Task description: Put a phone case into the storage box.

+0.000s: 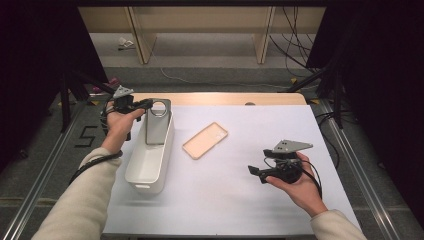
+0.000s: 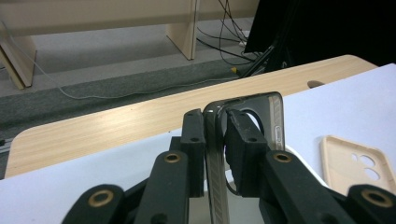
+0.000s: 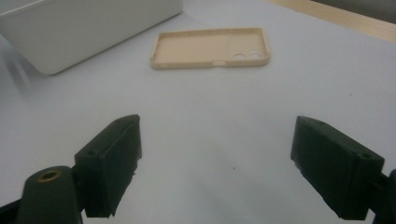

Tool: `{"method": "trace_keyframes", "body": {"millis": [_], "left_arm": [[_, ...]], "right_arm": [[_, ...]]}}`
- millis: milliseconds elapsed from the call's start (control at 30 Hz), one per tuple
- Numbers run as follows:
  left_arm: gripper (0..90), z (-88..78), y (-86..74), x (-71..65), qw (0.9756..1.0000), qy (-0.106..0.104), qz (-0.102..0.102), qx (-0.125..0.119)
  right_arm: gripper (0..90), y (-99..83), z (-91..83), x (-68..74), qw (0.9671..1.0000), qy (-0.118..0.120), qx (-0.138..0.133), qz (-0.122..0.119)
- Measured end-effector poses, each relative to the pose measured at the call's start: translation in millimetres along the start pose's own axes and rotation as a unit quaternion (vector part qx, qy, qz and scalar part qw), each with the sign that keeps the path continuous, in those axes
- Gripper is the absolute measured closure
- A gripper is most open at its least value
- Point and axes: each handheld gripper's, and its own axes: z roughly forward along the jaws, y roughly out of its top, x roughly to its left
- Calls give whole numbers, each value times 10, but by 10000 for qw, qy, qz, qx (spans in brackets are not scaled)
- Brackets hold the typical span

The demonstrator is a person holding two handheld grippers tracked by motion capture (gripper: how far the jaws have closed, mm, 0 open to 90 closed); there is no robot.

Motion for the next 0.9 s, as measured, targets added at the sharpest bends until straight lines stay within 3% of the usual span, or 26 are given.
{"method": "trace_keyframes", "body": {"millis": [367,667,900], "left_arm": [[737,20,-7,4,9993,290,115,216],[710,36,-12,5,9987,371,189,281],[632,32,-8,3,9985,417,197,282]], "right_arm": [[172,-1,3,4,10000,16,10,0],[172,-1,4,7,10000,24,14,-14],[172,-1,5,10,10000,28,18,-21]]}}
